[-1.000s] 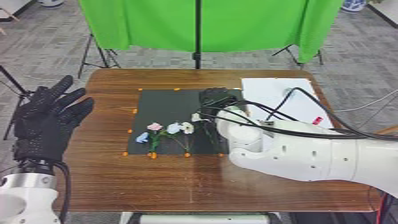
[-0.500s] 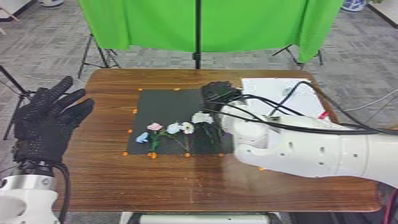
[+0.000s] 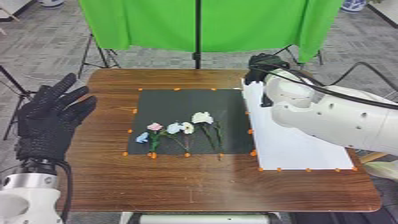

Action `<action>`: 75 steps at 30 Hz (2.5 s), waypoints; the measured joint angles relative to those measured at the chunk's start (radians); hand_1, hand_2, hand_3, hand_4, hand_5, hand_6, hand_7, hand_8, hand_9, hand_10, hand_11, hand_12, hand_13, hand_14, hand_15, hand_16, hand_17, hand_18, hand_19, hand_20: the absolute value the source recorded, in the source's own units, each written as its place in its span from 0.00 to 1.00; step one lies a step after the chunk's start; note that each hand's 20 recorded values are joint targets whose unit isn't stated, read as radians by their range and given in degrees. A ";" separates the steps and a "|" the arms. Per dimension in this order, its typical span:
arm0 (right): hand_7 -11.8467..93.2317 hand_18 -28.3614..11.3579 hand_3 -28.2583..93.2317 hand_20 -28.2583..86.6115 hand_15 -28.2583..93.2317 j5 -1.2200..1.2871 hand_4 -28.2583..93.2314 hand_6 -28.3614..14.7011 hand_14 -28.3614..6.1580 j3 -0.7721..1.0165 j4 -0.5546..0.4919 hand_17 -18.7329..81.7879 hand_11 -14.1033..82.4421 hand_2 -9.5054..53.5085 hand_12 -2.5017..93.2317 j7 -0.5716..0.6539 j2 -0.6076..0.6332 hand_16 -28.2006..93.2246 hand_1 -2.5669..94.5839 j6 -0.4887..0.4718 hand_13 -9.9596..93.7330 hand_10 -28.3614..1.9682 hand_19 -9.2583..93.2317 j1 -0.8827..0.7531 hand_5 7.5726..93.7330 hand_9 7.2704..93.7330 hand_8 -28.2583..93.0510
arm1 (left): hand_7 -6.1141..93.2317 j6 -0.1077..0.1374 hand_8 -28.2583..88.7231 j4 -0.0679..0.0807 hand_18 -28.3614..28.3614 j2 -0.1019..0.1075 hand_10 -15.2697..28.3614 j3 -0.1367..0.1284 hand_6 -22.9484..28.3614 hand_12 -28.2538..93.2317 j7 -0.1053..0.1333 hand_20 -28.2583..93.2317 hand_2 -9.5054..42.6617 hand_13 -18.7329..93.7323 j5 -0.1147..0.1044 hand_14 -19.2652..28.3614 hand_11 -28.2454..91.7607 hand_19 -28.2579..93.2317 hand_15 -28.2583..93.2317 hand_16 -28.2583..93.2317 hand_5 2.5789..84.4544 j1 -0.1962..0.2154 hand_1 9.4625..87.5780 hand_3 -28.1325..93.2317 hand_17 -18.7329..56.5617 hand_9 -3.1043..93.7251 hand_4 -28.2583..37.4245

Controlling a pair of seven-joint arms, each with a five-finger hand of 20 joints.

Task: Arrange flowers

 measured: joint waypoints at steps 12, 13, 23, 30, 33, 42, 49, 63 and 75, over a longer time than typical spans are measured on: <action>0.22 0.19 0.93 0.38 0.83 0.048 0.01 0.62 0.49 0.114 0.110 0.45 0.21 0.05 0.17 -0.008 0.077 0.31 0.28 -0.143 0.66 0.41 0.95 -0.064 0.34 0.36 0.14 | 0.19 -0.006 0.17 0.004 0.98 0.002 0.83 0.006 0.66 0.31 -0.003 0.12 0.41 0.38 -0.001 1.00 0.48 0.88 0.73 0.12 0.40 -0.024 0.16 0.85 0.17 0.34 0.00; 0.22 0.19 0.94 0.38 0.83 0.049 0.01 0.62 0.49 0.146 0.115 0.44 0.21 0.05 0.17 -0.008 0.078 0.31 0.28 -0.162 0.66 0.42 0.95 -0.086 0.34 0.36 0.14 | 0.19 -0.007 0.17 0.005 0.98 0.001 0.83 0.006 0.66 0.31 -0.004 0.12 0.41 0.38 -0.001 1.00 0.48 0.88 0.73 0.12 0.40 -0.026 0.16 0.85 0.17 0.34 0.00; 0.22 0.18 0.94 0.38 0.85 0.052 0.01 0.64 0.49 0.254 0.165 0.43 0.20 0.05 0.17 -0.009 0.073 0.30 0.28 -0.309 0.65 0.41 0.94 -0.202 0.31 0.34 0.14 | 0.19 -0.008 0.17 0.006 0.98 -0.010 0.82 0.011 0.66 0.31 -0.006 0.12 0.41 0.38 -0.001 1.00 0.48 0.88 0.73 0.12 0.40 -0.029 0.16 0.85 0.17 0.34 0.00; 0.25 0.20 0.94 0.39 0.84 0.056 0.00 0.65 0.53 0.274 0.184 0.44 0.24 0.03 0.17 -0.007 0.067 0.29 0.33 -0.330 0.67 0.55 0.93 -0.225 0.39 0.44 0.13 | 0.20 -0.008 0.16 0.006 0.98 -0.013 0.82 0.013 0.66 0.31 -0.003 0.12 0.41 0.38 -0.003 1.00 0.49 0.88 0.73 0.12 0.40 -0.027 0.16 0.85 0.17 0.34 0.00; 0.28 0.24 0.93 0.39 0.81 0.047 0.00 0.68 0.60 0.256 0.182 0.46 0.28 0.00 0.16 -0.008 0.070 0.30 0.38 -0.320 0.73 0.59 0.93 -0.222 0.50 0.56 0.12 | 0.20 -0.008 0.17 0.006 0.98 -0.013 0.82 0.013 0.66 0.31 -0.002 0.12 0.41 0.38 -0.004 1.00 0.48 0.87 0.73 0.12 0.40 -0.027 0.16 0.85 0.17 0.34 0.00; 0.39 0.32 0.84 0.36 0.71 0.004 0.00 0.68 0.83 0.165 0.165 0.55 0.28 0.00 0.29 0.015 0.083 0.41 0.54 -0.131 0.83 0.72 0.97 -0.216 0.65 0.83 0.16 | 0.20 -0.014 0.16 0.014 0.98 -0.012 0.83 0.023 0.66 0.31 -0.011 0.12 0.41 0.38 -0.003 1.00 0.49 0.87 0.73 0.12 0.40 -0.046 0.16 0.85 0.17 0.34 0.00; 0.51 0.34 0.82 0.37 0.71 -0.060 0.00 0.73 0.83 0.079 0.140 0.62 0.29 0.00 0.40 0.048 0.103 0.38 0.59 -0.074 0.92 0.81 1.00 -0.205 0.79 0.99 0.21 | 0.20 -0.022 0.16 0.018 0.98 -0.011 0.83 0.024 0.66 0.31 -0.024 0.12 0.41 0.38 -0.002 1.00 0.48 0.87 0.73 0.12 0.40 -0.054 0.16 0.85 0.17 0.34 0.00; 0.49 0.32 0.83 0.40 0.72 -0.141 0.00 0.72 0.83 -0.059 0.037 0.63 0.30 0.00 0.40 0.064 0.112 0.39 0.59 0.193 0.93 0.80 1.00 -0.142 0.81 1.00 0.22 | 0.19 -0.023 0.17 0.021 0.98 -0.009 0.83 0.026 0.66 0.31 -0.027 0.12 0.41 0.38 -0.002 1.00 0.48 0.87 0.73 0.12 0.40 -0.055 0.16 0.85 0.17 0.34 0.00; 0.49 0.31 0.84 0.42 0.73 -0.244 0.00 0.71 0.82 -0.139 -0.114 0.62 0.31 0.00 0.40 -0.015 0.023 0.39 0.59 0.250 0.93 0.79 1.00 -0.015 0.81 1.00 0.23 | 0.20 -0.021 0.16 0.021 0.98 -0.001 0.83 0.026 0.66 0.31 -0.018 0.12 0.41 0.38 -0.003 1.00 0.48 0.87 0.73 0.12 0.40 -0.052 0.16 0.85 0.17 0.34 0.00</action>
